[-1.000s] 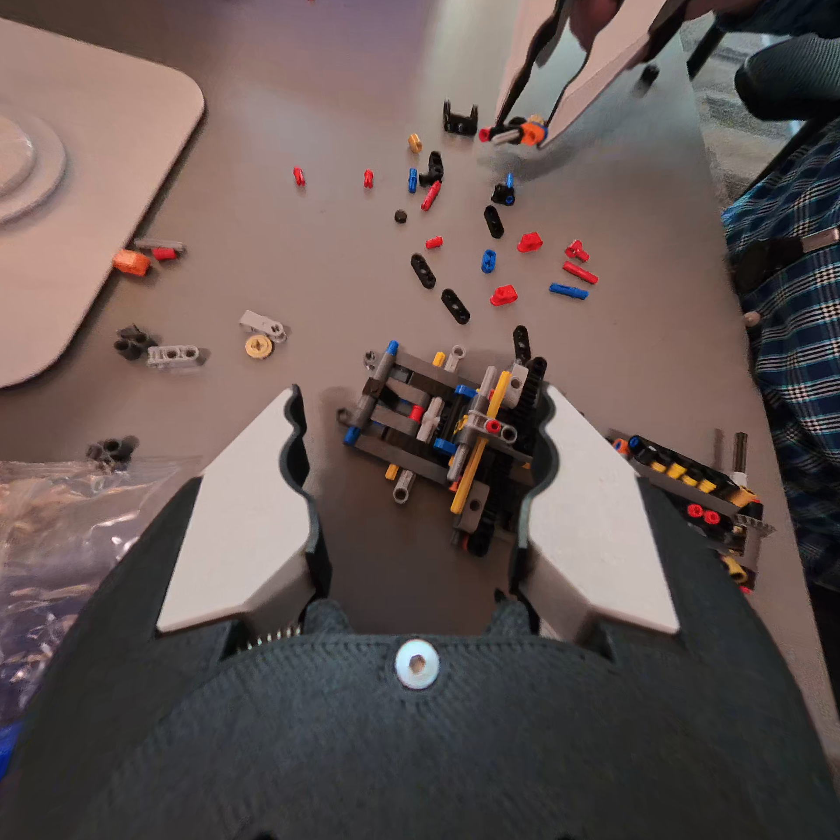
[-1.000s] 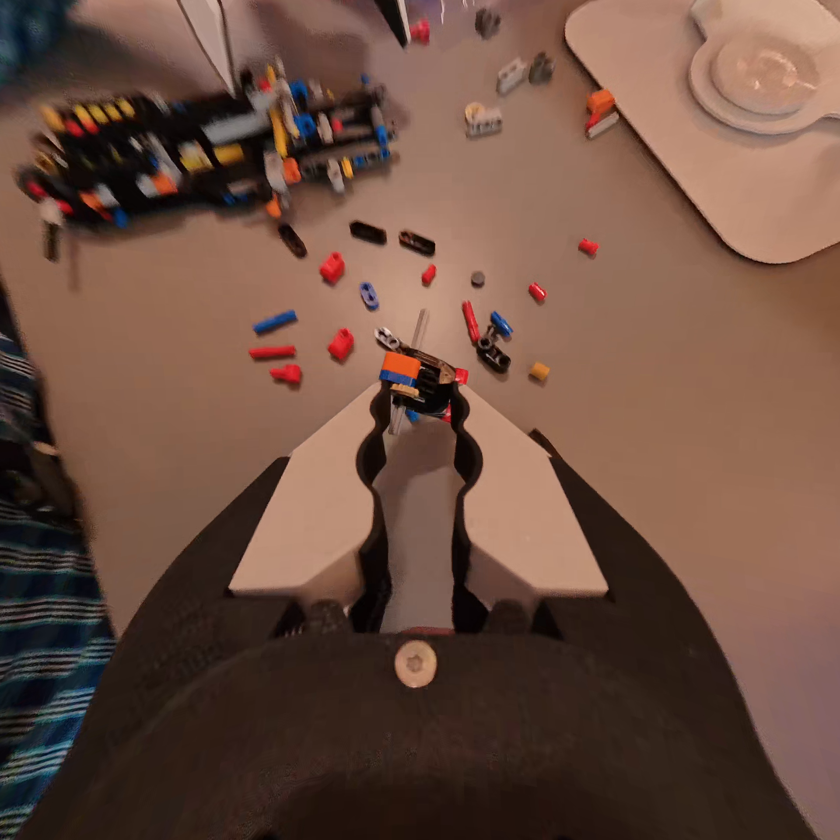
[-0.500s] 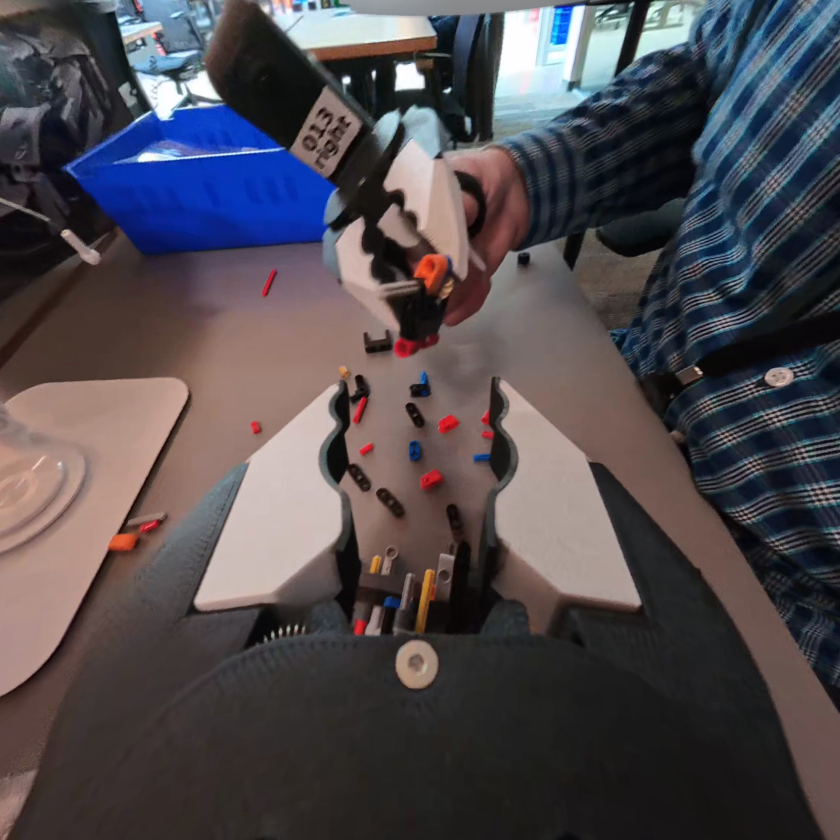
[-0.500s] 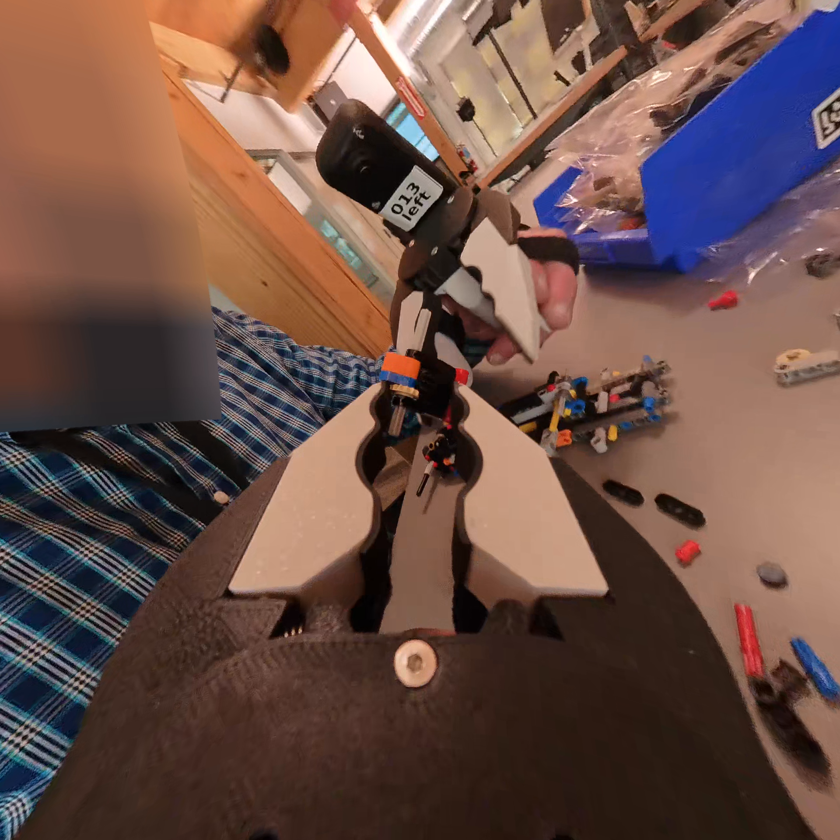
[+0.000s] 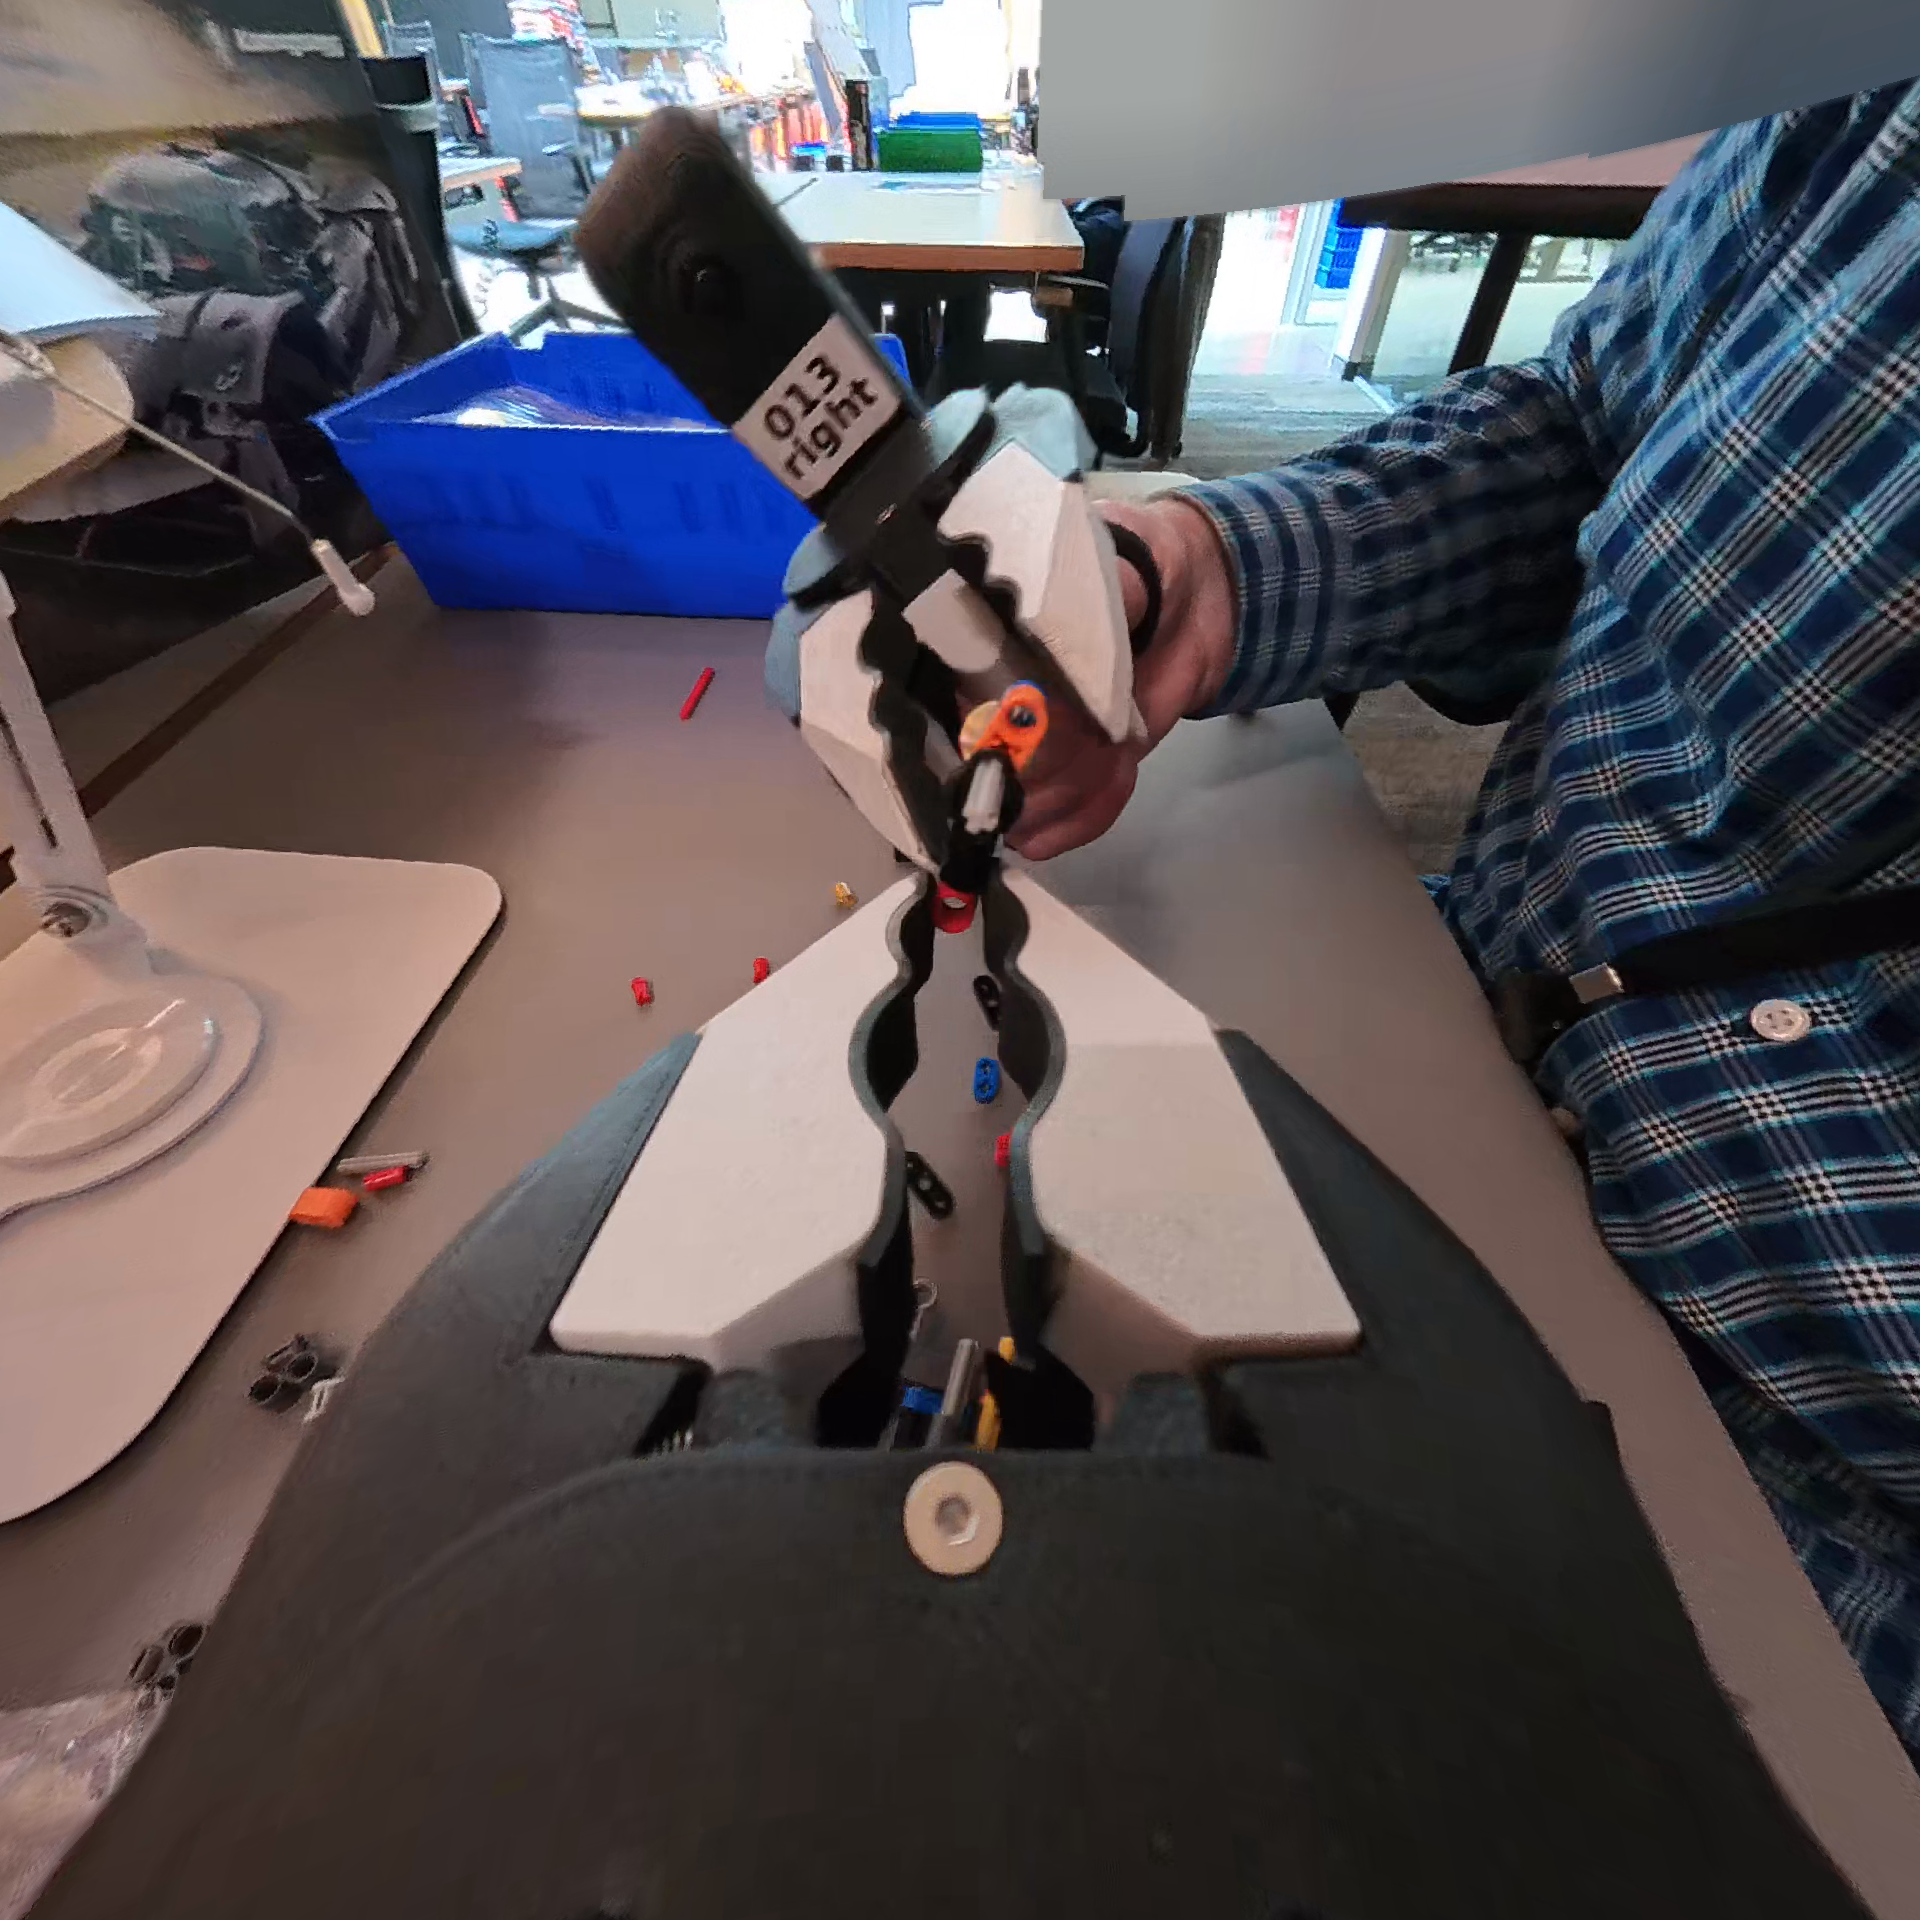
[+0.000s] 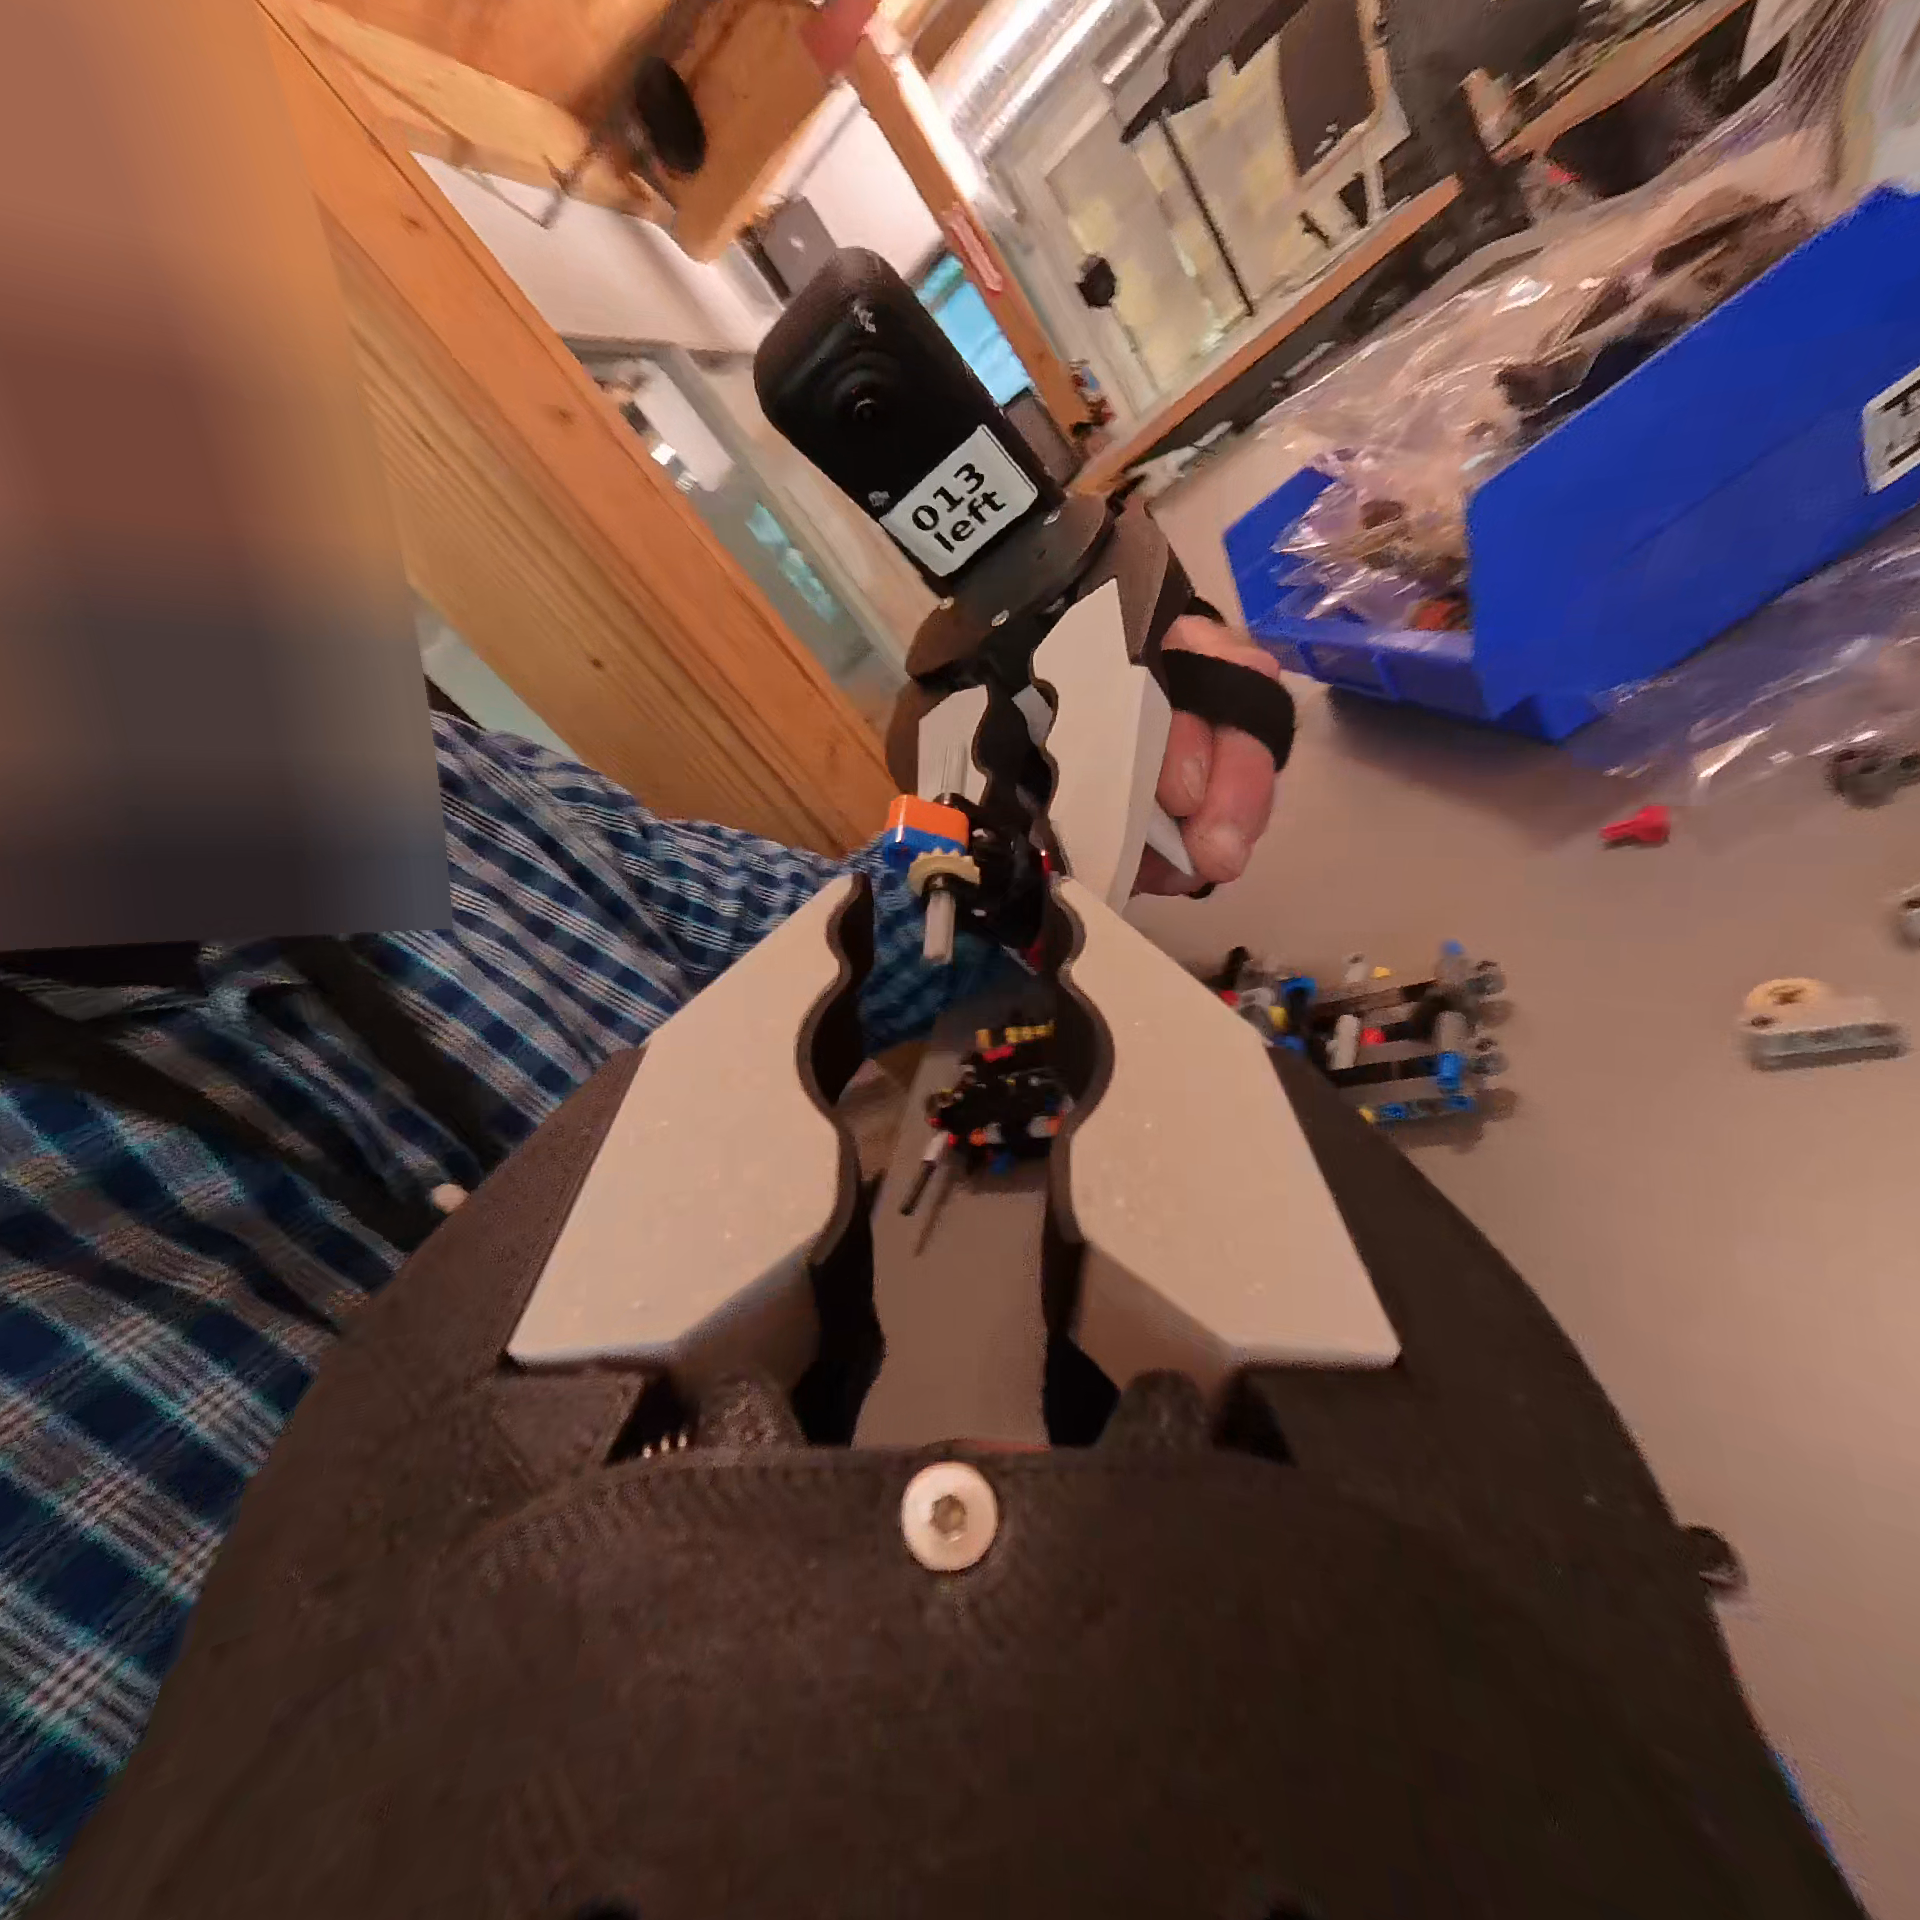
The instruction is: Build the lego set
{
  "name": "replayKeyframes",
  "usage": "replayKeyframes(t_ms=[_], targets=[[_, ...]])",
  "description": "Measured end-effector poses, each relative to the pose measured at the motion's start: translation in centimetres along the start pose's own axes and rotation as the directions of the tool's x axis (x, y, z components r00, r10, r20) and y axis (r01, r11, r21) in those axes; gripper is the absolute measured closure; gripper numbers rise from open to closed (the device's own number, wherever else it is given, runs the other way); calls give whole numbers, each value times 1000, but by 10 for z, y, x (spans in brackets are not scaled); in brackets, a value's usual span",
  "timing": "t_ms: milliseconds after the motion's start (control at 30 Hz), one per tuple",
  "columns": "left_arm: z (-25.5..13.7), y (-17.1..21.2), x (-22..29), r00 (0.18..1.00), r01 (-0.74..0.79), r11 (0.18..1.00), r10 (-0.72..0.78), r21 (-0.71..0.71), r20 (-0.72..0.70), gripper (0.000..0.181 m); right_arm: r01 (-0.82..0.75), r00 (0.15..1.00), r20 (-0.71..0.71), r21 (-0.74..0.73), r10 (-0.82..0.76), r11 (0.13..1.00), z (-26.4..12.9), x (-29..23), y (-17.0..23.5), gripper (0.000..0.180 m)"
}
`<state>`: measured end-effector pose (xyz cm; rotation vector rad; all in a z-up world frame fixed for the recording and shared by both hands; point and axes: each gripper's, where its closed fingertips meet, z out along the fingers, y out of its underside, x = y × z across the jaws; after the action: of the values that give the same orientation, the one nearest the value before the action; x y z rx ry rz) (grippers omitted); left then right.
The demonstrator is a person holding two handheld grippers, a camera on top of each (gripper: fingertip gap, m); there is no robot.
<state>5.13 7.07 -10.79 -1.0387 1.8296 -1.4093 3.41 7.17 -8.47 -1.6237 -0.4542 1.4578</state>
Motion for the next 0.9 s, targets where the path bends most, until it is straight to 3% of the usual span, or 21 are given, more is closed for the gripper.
replayKeyframes(t_ms=[200,333,533,767,900], targets=[[-2,1,-10,998,47,999,-47,4,33,176,256,926,-254,-118,-279,959,2,14,-7,149],[-3,-1,-12,997,69,997,-70,23,39,176,330,864,-338,-179,-373,927,1,20,-13,169],[-7,-2,-18,992,116,992,-118,51,40,176,318,862,-356,-176,-361,932,3,24,-19,170],[-12,-7,-24,983,179,978,-183,108,23,175,185,926,-324,-64,-195,981,5,27,-28,170],[-14,-10,-25,976,215,967,-217,133,2,164,95,956,-278,10,-89,995,3,29,-33,170]])
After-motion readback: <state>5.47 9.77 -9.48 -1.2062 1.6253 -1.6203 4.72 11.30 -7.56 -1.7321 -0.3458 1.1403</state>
